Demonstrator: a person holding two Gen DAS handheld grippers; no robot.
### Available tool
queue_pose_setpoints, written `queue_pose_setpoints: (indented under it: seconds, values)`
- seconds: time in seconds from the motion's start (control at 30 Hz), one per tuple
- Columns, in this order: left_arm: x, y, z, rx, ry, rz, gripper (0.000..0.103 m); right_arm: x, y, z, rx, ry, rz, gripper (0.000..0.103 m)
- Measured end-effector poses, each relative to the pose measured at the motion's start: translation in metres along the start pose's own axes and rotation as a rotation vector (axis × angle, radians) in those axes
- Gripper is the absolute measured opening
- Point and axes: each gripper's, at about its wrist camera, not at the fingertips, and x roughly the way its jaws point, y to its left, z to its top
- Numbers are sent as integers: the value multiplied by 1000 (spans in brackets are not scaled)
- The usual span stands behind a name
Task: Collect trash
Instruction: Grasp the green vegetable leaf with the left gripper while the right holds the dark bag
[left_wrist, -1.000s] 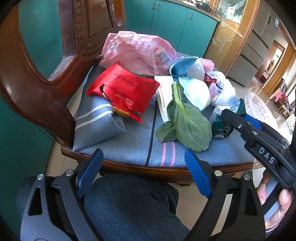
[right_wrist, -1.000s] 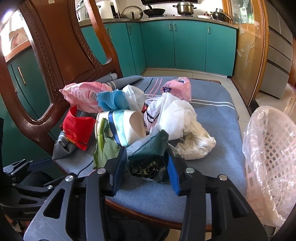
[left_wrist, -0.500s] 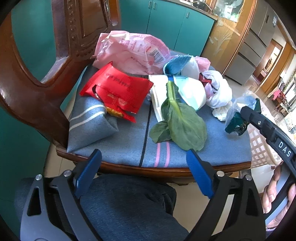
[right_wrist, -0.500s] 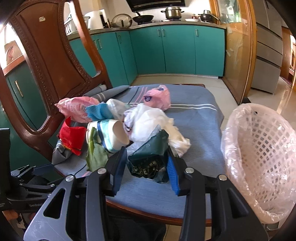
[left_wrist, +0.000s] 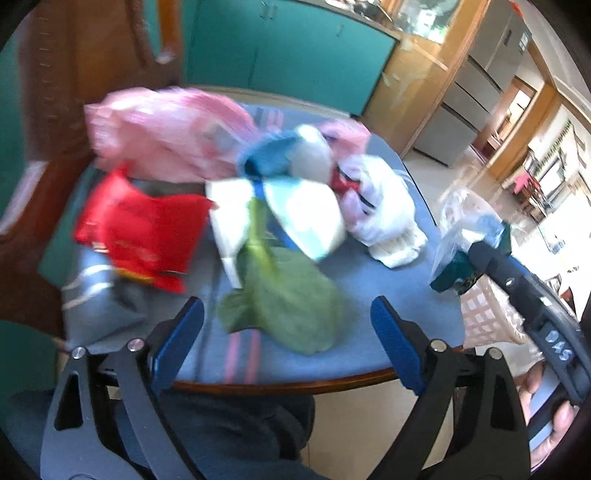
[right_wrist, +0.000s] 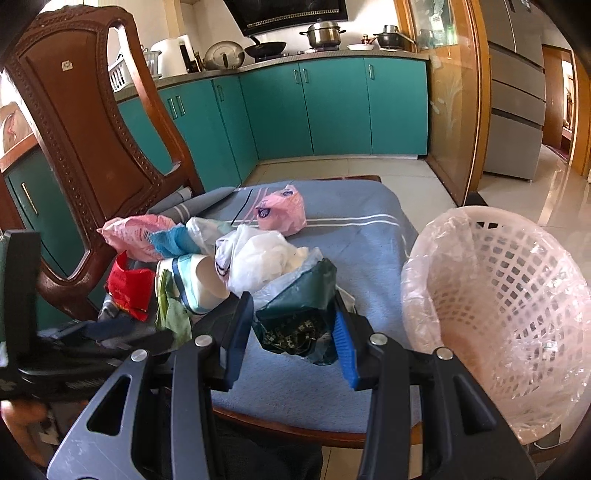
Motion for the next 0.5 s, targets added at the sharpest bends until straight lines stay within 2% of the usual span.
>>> queue_pose_setpoints:
  seconds: [0.07, 0.13, 0.2, 0.33, 0.5]
  values:
    - [15, -4, 1, -4, 42, -15, 73, -3, -2, 1, 4, -7, -5, 42]
    - [26, -5, 3, -8, 67, -17, 51, -4, -5, 0, 11, -8, -8, 42]
    - [31, -4, 2, -6, 78, -13, 39, -4, -8, -1, 17, -6, -11, 42]
    - [33, -5, 1, 4, 61, -9, 28, -3, -12, -4, 34, -2, -17, 42]
    - [18, -12, 4, 35, 25, -11, 26, -5, -12, -6, 33, -6, -23, 42]
